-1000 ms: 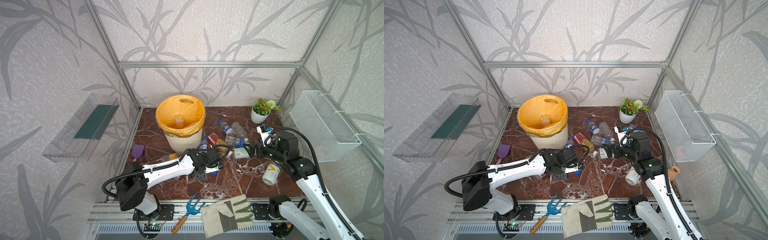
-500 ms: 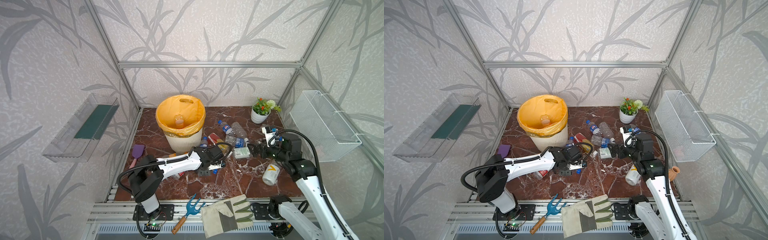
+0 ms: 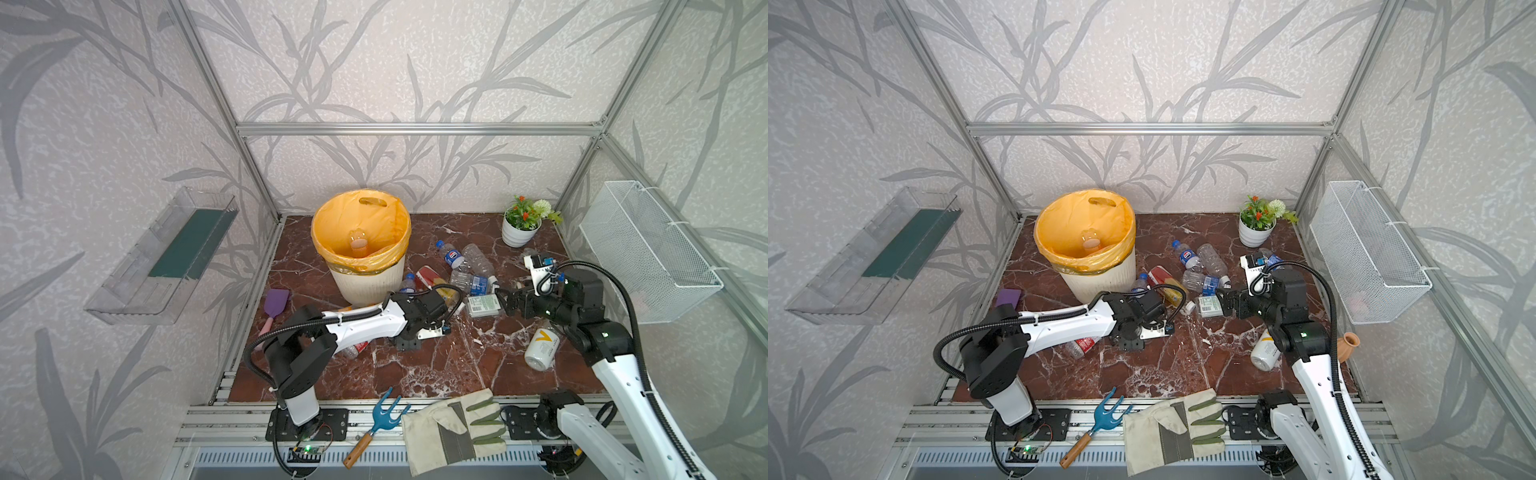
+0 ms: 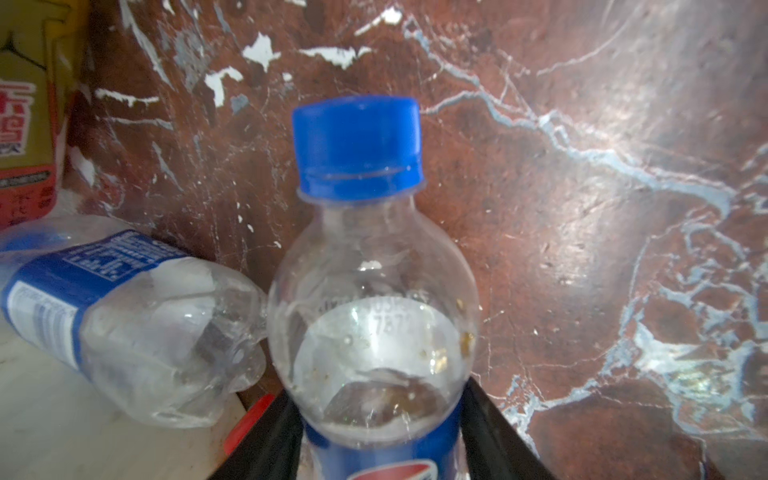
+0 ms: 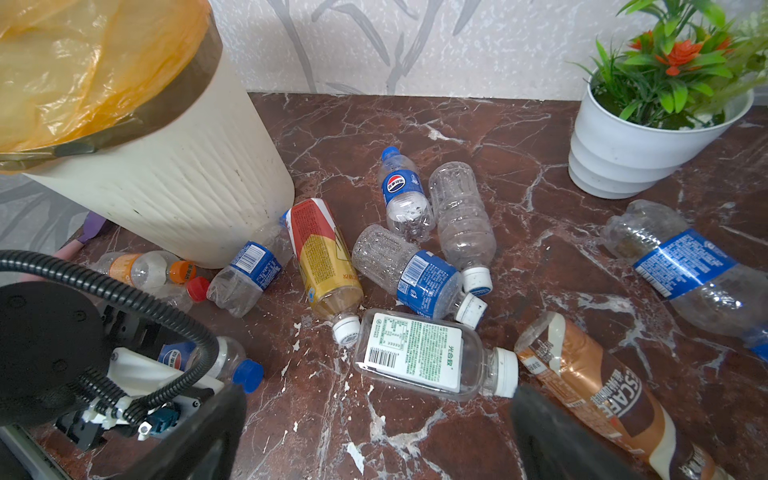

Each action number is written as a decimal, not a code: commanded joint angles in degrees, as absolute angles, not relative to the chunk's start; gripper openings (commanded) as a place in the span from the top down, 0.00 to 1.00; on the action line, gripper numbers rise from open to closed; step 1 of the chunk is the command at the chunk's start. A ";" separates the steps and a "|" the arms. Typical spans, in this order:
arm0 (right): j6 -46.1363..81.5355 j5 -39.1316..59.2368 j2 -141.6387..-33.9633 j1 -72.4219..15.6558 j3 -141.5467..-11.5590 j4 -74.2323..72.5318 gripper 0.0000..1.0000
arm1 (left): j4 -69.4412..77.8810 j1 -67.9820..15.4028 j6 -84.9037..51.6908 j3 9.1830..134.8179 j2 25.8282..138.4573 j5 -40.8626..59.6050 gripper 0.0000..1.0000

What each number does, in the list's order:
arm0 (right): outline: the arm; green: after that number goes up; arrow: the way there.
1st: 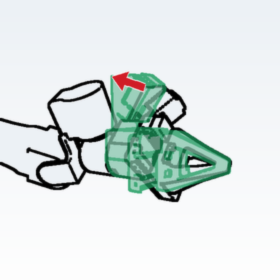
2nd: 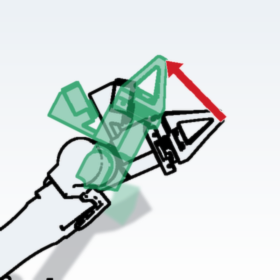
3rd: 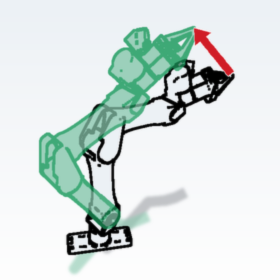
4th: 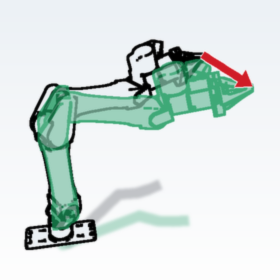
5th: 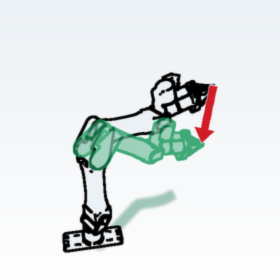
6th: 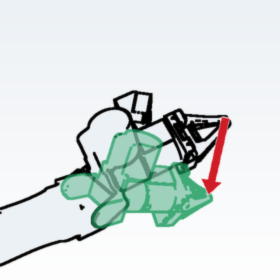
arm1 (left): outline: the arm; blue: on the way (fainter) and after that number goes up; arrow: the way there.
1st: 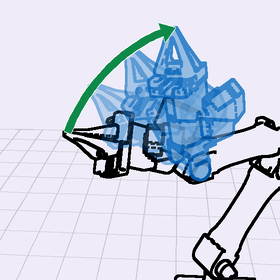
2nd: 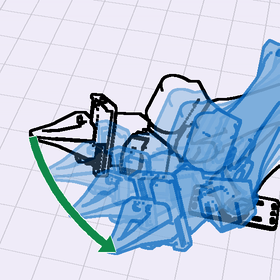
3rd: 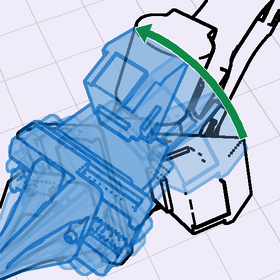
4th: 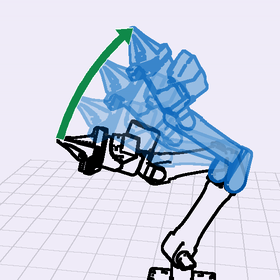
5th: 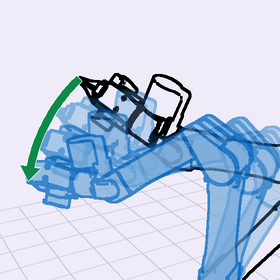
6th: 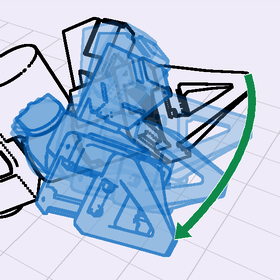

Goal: Throw the plastic bottles in the bin
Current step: 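Lower the left gripper onto the blue-capped Pepsi bottle and grasp it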

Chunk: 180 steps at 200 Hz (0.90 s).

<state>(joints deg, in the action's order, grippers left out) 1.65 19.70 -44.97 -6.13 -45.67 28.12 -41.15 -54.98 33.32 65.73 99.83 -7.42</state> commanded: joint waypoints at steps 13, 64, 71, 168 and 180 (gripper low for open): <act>1.52 19.42 -44.73 -5.78 -45.31 27.23 0.01 | -41.26 -54.98 33.15 65.58 102.09 -1.48 0.42; 2.04 20.14 -45.18 -5.54 -45.31 27.00 0.01 | -41.12 -55.02 31.97 65.48 104.17 0.73 0.41; 2.16 20.22 -45.18 -5.54 -45.28 27.07 0.01 | -40.96 -55.02 31.76 65.43 104.54 0.87 0.41; 2.35 21.00 -44.91 -5.27 -44.93 26.74 0.01 | -40.74 -55.02 31.55 66.21 107.65 2.61 0.40; 2.40 21.09 -44.87 -5.26 -44.91 26.69 0.01 | -40.57 -55.03 31.47 66.26 107.82 2.67 0.40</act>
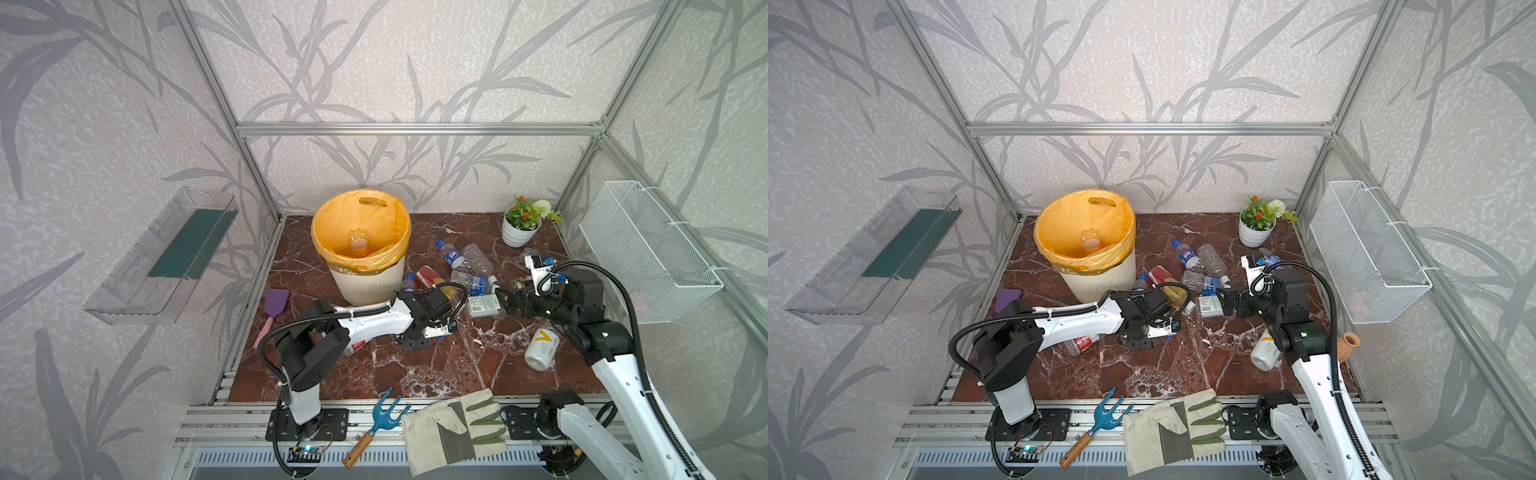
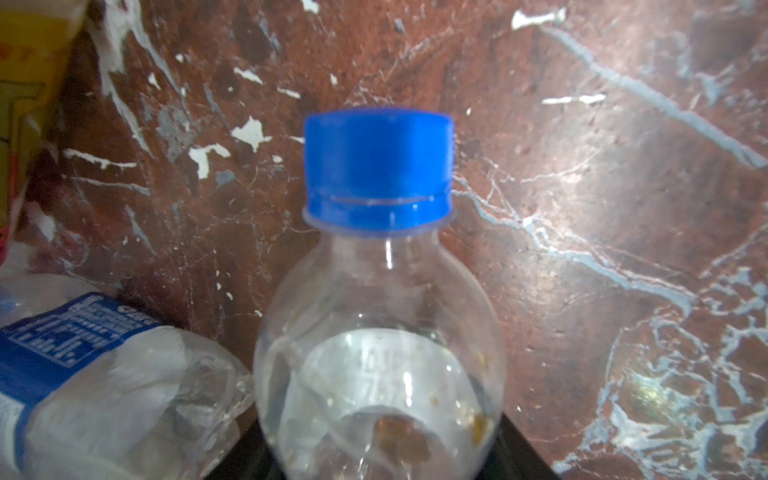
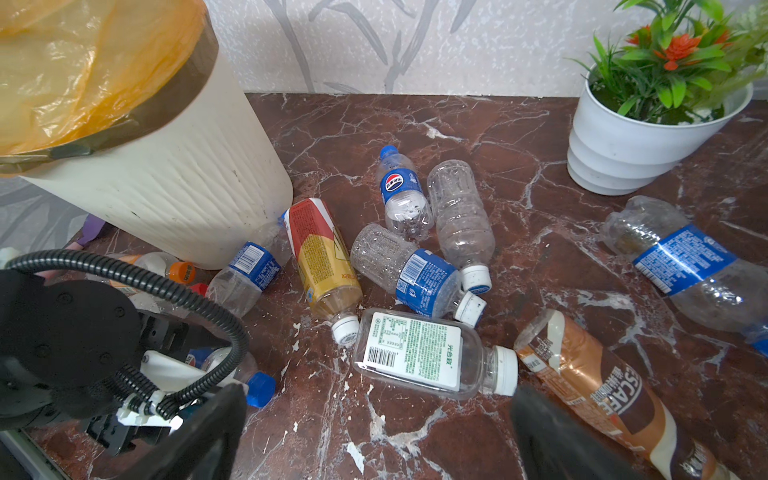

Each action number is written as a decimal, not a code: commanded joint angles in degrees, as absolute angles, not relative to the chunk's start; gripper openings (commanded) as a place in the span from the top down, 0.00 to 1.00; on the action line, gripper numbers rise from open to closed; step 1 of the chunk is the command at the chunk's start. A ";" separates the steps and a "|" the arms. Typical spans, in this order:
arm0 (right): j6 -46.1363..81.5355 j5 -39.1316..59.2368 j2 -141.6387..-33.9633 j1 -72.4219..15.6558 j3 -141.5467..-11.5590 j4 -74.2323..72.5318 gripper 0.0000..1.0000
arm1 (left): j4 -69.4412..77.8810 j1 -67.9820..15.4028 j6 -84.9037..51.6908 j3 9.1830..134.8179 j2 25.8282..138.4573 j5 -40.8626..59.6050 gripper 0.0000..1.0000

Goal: Throw the plastic bottles in the bin
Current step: 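Lower the left gripper onto the blue-capped Pepsi bottle and grasp it, then lift the Pepsi bottle over the bin and open the left gripper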

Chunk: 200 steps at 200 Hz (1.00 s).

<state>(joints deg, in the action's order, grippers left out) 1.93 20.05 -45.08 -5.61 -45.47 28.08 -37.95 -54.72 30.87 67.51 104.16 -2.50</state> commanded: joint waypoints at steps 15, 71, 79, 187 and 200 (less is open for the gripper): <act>2.42 21.29 -44.91 -5.19 -44.83 26.55 0.01 | -40.55 -55.03 31.29 66.34 108.01 2.88 0.40; 2.96 22.29 -44.82 -4.67 -44.92 26.22 0.01 | -40.13 -54.94 28.86 67.83 106.87 4.27 0.49; 3.11 22.49 -44.80 -4.57 -44.92 26.18 0.01 | -39.55 -54.93 28.21 67.85 105.65 4.90 0.50; 4.28 21.79 -43.42 -3.82 -44.21 25.02 0.01 | -32.56 -53.80 16.86 66.22 90.69 5.07 0.52; 4.46 21.55 -43.33 -3.80 -44.22 25.03 0.01 | -31.80 -53.79 15.26 66.25 88.21 4.34 0.52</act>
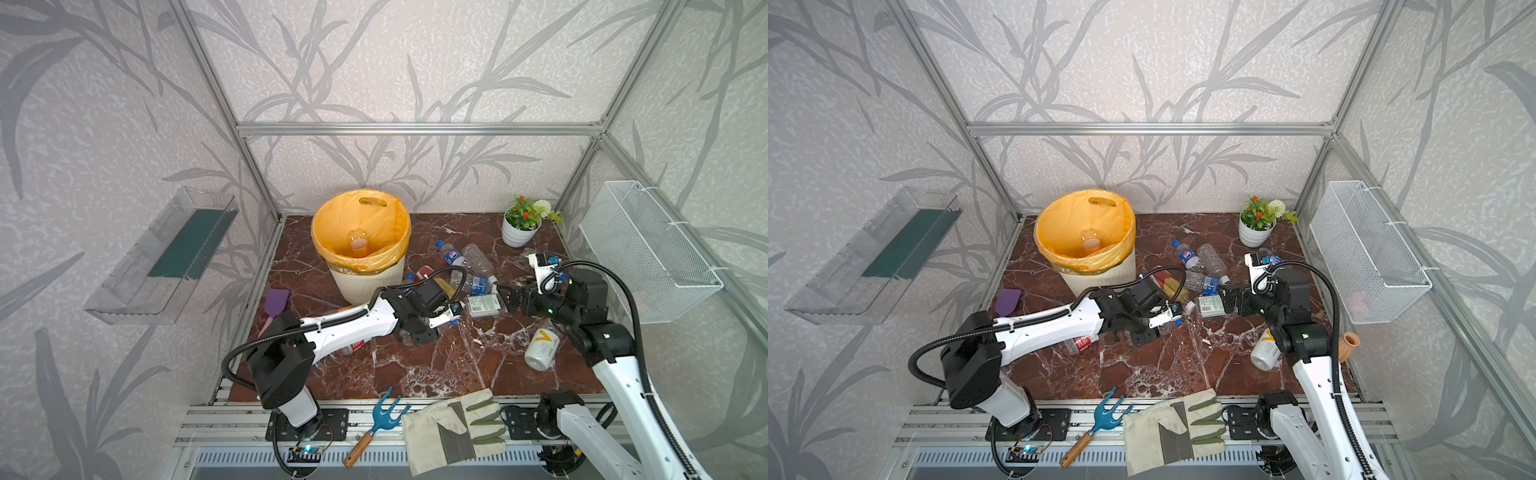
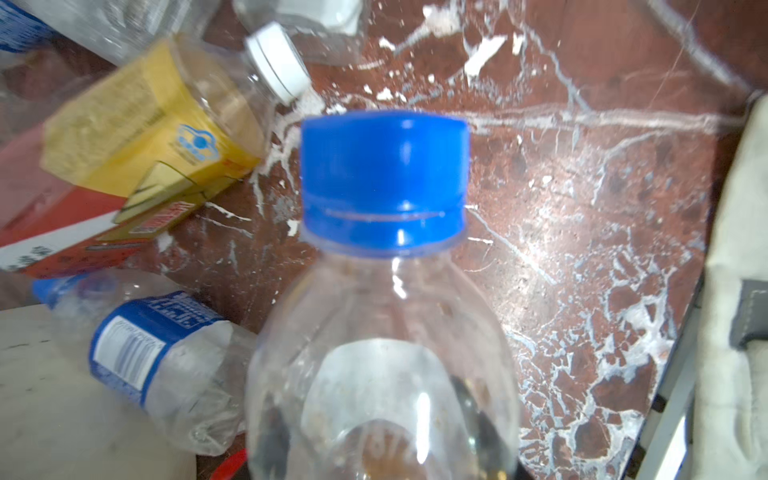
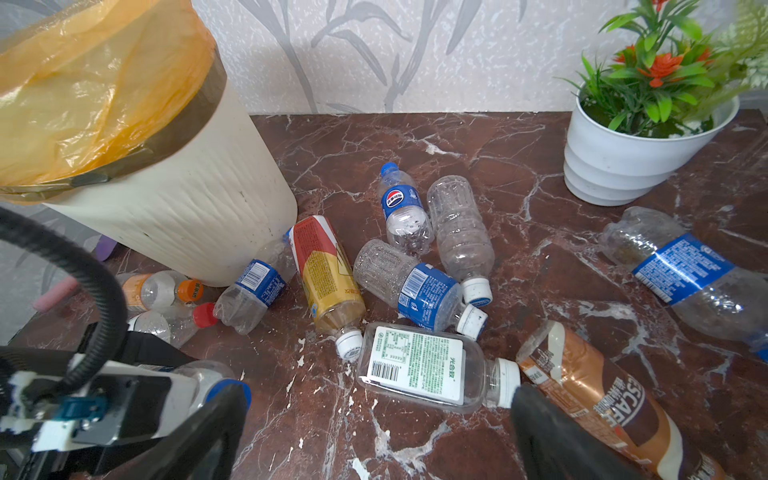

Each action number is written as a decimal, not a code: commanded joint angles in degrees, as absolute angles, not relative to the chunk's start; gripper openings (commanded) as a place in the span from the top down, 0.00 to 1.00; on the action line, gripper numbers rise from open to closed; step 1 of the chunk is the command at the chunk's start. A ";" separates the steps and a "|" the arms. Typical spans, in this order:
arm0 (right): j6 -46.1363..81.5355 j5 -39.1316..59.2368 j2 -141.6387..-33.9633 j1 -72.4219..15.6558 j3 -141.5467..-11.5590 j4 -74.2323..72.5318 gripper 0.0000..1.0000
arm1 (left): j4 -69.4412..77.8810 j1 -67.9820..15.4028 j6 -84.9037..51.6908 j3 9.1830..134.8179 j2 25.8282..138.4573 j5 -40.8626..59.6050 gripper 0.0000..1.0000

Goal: Throw the plastic bottles in the bin
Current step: 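Lift the Pepsi bottle over the bin and open the left gripper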

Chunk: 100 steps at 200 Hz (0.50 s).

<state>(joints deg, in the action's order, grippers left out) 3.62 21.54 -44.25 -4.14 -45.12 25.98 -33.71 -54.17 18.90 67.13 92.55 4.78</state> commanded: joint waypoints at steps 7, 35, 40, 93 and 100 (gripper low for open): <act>4.57 21.45 -43.31 -3.77 -44.23 25.03 0.01 | -31.31 -53.79 14.19 66.17 86.62 3.85 0.52; 5.21 22.72 -42.92 -3.78 -44.34 24.75 0.01 | -27.74 -53.79 9.63 65.01 79.08 1.12 0.52; 5.44 22.85 -42.94 -3.78 -44.36 24.62 0.01 | -27.01 -53.79 8.91 64.71 77.62 0.76 0.52; 6.92 23.11 -43.54 -3.87 -44.15 24.45 0.00 | -23.47 -54.21 3.52 64.21 64.07 -4.01 0.50; 7.27 22.94 -43.83 -3.91 -44.13 24.40 0.00 | -22.58 -54.30 3.12 64.01 62.44 -5.10 0.50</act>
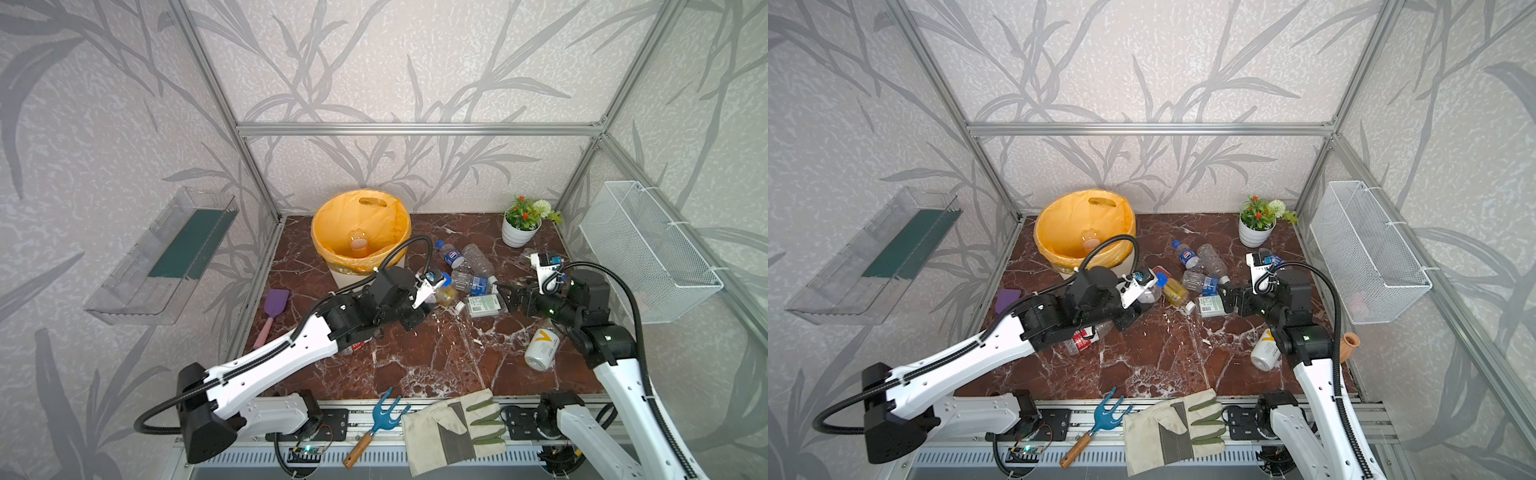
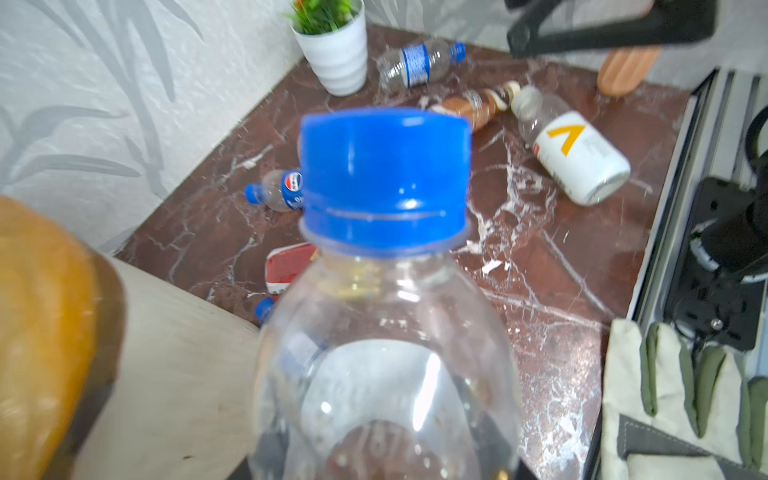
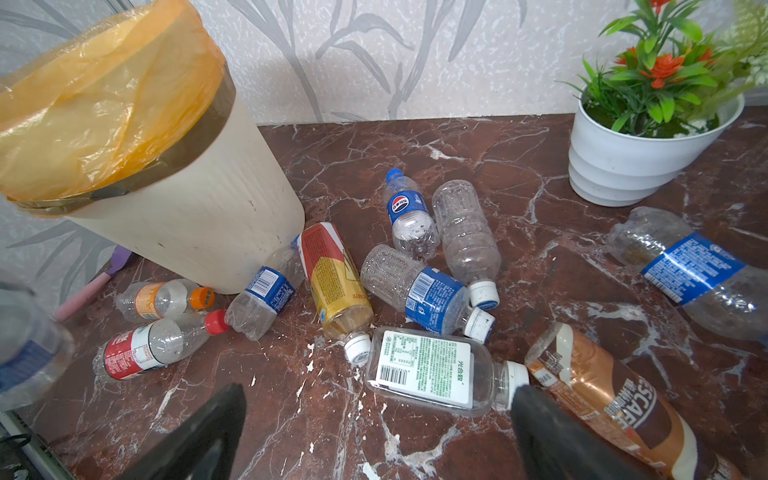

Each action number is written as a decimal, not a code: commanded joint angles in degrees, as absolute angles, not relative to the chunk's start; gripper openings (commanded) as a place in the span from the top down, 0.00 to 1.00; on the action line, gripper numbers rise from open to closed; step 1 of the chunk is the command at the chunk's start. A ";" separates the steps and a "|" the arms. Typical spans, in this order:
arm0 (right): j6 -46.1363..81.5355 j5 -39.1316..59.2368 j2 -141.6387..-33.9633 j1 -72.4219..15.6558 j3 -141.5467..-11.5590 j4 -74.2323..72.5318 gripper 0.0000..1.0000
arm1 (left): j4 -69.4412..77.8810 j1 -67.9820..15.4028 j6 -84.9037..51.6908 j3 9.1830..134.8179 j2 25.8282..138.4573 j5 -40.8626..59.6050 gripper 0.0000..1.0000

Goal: Throw the plastic bottles in the bin
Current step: 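Lift the Pepsi bottle over the bin and open the left gripper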

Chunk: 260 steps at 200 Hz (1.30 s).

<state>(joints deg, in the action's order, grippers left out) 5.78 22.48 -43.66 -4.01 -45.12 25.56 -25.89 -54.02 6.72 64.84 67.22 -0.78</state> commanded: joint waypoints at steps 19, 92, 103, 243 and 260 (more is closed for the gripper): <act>7.88 23.45 -44.60 -3.82 -44.08 24.35 0.01 | -20.29 -54.73 2.64 63.87 58.31 -8.40 0.49; 9.77 22.68 -44.02 -3.87 -43.33 23.73 0.03 | -20.17 -50.73 3.74 73.94 57.25 -29.49 0.41; 9.76 22.48 -43.78 -3.87 -43.33 23.97 0.03 | -22.85 -46.58 1.80 77.74 59.02 -26.95 0.41; 7.87 18.96 -42.16 -3.87 -47.29 29.48 0.01 | -40.51 -23.11 -8.79 101.29 73.35 -5.24 0.01; 9.44 18.75 -43.19 -3.87 -47.20 28.37 0.01 | -38.88 -23.81 -8.20 98.31 70.97 -6.07 0.01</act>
<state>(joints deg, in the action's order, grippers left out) 8.38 19.51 -41.93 -4.01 -45.93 28.58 -42.54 -23.11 -7.70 100.71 75.07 -4.51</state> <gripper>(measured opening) 0.987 0.993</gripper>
